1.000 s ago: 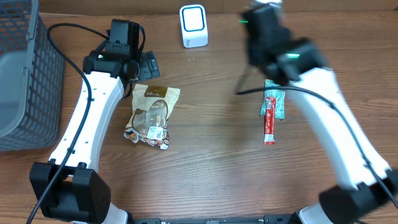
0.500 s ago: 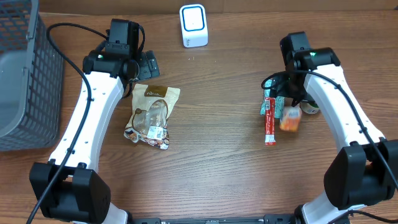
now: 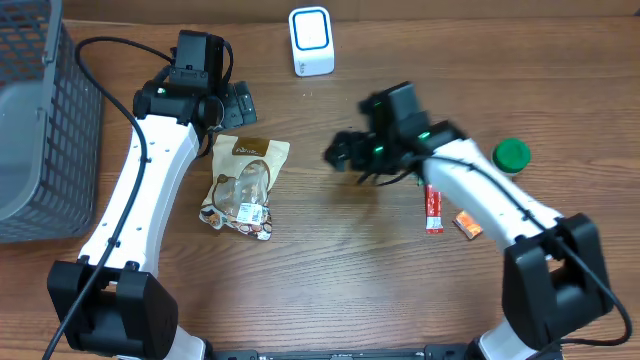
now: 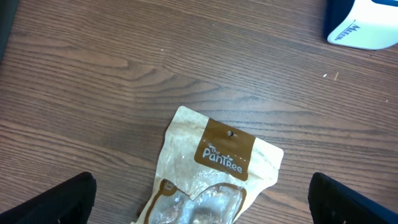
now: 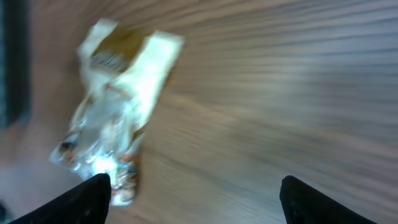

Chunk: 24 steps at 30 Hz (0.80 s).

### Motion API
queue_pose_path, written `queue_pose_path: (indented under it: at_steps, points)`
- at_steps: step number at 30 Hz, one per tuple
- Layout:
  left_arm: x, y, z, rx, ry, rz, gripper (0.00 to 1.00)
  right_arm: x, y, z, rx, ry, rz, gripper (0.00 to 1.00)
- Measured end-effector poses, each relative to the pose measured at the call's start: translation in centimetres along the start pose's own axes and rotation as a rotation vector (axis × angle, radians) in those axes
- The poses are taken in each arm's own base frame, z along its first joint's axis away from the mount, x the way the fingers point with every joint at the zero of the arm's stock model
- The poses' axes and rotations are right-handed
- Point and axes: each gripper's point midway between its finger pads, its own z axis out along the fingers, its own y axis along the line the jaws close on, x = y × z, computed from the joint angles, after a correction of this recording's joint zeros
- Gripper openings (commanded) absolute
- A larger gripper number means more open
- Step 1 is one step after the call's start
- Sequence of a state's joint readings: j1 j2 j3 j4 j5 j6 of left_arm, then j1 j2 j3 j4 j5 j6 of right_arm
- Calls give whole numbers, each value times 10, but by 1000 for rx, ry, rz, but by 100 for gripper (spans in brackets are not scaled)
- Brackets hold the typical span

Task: Scan the item barcode
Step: 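Move the right gripper over the Pantree snack bag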

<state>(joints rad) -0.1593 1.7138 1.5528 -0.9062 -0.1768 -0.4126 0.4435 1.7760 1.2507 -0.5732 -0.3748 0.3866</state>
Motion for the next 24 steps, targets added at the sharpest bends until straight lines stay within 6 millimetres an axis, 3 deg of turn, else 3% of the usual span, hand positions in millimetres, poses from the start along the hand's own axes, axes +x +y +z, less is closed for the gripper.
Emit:
queue_pose_path:
  at_steps: [4, 8, 12, 18, 21, 24]
  points:
    - [0, 0, 0, 0, 0, 0, 100, 32, 52, 27, -51, 25, -144, 88]
    - [0, 0, 0, 0, 0, 0, 100, 63, 83, 54, -22, 23, -238, 93]
    - [0, 0, 0, 0, 0, 0, 100, 72, 95, 77, 61, -63, -266, 99]
    - [0, 0, 0, 0, 0, 0, 100, 46, 105, 98, 112, -279, -263, 100]
    - [0, 0, 0, 0, 0, 0, 100, 37, 101, 111, 117, -328, -249, 100]
    - [0, 0, 0, 0, 0, 0, 100, 45, 86, 131, 151, -304, -244, 100]
